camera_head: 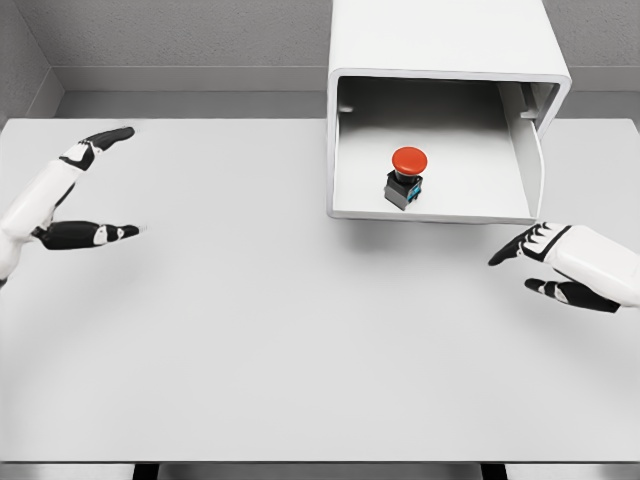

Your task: Slide open multi-storey tabletop storage cabinets and put open load switch and slide close multi-storey tabletop storage cabinets

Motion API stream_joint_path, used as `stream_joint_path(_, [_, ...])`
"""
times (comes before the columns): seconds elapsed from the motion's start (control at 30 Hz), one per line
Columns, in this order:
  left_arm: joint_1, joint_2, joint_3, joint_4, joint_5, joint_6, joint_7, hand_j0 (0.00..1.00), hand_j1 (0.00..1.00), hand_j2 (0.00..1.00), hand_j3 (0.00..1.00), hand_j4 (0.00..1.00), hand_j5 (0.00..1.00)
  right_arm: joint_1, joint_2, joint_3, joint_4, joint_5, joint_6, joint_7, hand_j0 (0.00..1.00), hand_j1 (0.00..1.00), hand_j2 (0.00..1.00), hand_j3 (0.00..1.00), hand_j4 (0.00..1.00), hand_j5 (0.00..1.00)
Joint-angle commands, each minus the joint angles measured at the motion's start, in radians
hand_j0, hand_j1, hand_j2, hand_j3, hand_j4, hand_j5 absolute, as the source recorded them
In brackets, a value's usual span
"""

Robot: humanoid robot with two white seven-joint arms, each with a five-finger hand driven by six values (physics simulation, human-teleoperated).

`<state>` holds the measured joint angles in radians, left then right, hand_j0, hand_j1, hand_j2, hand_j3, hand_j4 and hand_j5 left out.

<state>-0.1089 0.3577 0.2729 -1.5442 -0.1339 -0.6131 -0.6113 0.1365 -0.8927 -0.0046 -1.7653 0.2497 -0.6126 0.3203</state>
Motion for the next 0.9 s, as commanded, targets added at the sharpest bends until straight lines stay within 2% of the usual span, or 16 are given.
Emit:
stream_joint_path(0.0, [0.0,0.011,0.026,0.121,0.005,0.002,0.0,1.0,1.0,1.0,1.0,1.0,1.0,0.0,0.001,0.0,0.0,-0.006,0.002,0.0,0.67,0.67,0.67,0.67,0.67,0.67])
stream_joint_path(0.07, [0.003,0.011,0.025,0.188,-0.001,0.002,0.0,1.0,1.0,1.0,1.0,1.0,1.0,-0.002,0.003,0.0,0.0,-0.006,0.002,0.0,0.67,0.67,0.67,0.67,0.67,0.67])
stream_joint_path(0.13, [0.0,0.011,0.026,0.207,-0.001,0.002,0.0,1.0,1.0,1.0,1.0,1.0,1.0,-0.023,0.023,0.001,0.0,-0.003,0.002,0.002,0.67,0.67,0.67,0.67,0.67,0.67])
stream_joint_path(0.27, [0.002,0.011,0.026,0.208,-0.001,0.002,0.0,1.0,1.0,1.0,1.0,1.0,1.0,-0.04,0.044,0.005,0.001,0.0,0.002,0.003,0.67,0.67,0.67,0.67,0.67,0.67])
stream_joint_path(0.6, [0.002,0.009,0.026,0.208,-0.001,0.002,0.0,1.0,1.0,1.0,1.0,1.0,1.0,-0.084,0.044,0.029,0.01,-0.001,0.002,0.003,0.68,0.68,0.68,0.68,0.68,0.68])
stream_joint_path(0.77, [0.002,0.009,0.026,0.21,-0.001,0.002,0.0,1.0,1.0,1.0,1.0,1.0,1.0,-0.144,0.054,0.074,0.032,-0.003,0.002,0.003,0.68,0.68,0.68,0.68,0.68,0.68])
stream_joint_path(0.87, [0.0,0.011,0.026,0.213,-0.001,0.002,0.0,1.0,1.0,1.0,1.0,1.0,1.0,-0.155,0.066,0.078,0.044,-0.003,0.002,0.003,0.68,0.68,0.68,0.68,0.68,0.68])
